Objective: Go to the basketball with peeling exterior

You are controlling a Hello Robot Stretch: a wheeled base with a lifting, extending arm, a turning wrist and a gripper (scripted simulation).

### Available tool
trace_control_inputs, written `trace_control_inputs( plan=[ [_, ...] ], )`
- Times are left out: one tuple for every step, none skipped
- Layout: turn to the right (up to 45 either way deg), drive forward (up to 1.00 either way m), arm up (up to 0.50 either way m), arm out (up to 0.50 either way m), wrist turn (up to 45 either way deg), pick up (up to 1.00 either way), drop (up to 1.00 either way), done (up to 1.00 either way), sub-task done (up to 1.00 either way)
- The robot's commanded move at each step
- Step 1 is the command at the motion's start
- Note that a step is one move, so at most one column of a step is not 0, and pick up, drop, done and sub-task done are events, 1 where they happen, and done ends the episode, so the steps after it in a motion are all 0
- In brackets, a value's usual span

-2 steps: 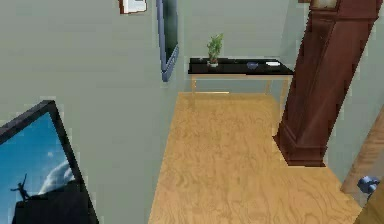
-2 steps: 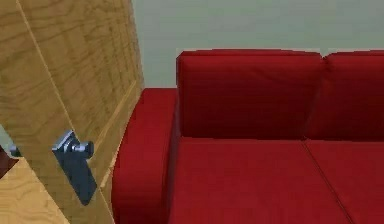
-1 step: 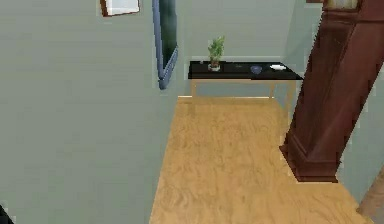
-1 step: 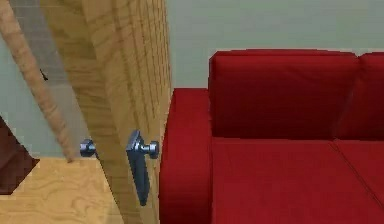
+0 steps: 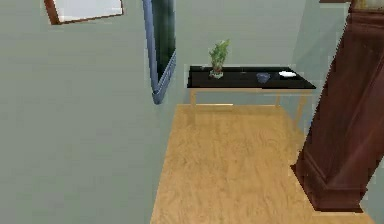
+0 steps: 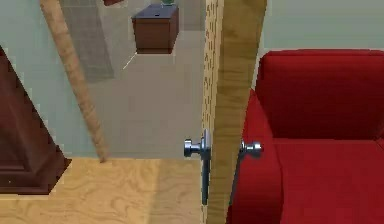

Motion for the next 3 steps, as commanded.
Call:
trace_control_inputs(
  plan=[
    [45.0,0.00,0.00,0.00,0.0,0.00,0.00,0.00,0.00],
    [15.0,0.00,0.00,0.00,0.0,0.00,0.00,0.00,0.00],
    [0.0,0.35,0.00,0.00,0.0,0.00,0.00,0.00,0.00]
  ],
)
